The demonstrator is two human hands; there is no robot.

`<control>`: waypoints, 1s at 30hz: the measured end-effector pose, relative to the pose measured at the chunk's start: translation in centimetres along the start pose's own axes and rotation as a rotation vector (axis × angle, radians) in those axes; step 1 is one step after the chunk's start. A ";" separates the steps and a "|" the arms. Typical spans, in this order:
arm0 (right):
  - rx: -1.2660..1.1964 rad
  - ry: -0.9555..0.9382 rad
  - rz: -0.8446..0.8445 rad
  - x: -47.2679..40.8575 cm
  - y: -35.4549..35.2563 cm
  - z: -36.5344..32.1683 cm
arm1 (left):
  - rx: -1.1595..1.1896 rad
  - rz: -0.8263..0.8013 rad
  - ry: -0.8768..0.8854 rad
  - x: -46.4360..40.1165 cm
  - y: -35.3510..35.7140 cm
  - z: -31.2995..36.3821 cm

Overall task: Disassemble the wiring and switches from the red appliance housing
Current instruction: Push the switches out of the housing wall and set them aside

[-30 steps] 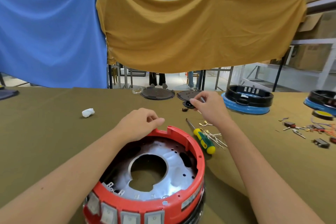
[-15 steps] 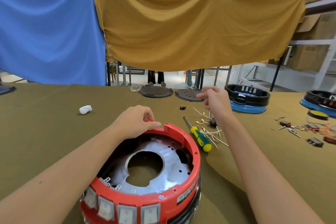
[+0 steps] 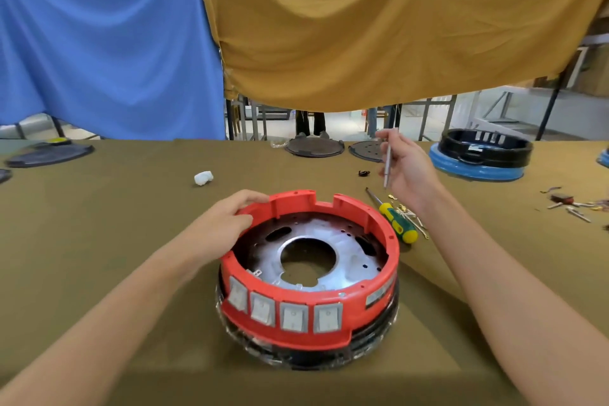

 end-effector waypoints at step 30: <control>0.628 -0.269 -0.138 20.4 4.4 0.1 | -0.511 0.365 0.449 10.1 8.3 4.2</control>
Point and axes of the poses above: each hand's wrist, its own x-axis away from the middle knuckle, its own y-axis out of the palm, z = x × y, the point moved 3 cm from there along -x, towards the middle knuckle, and after that the axes turned 13 degrees about y, right-handed, at the moved point
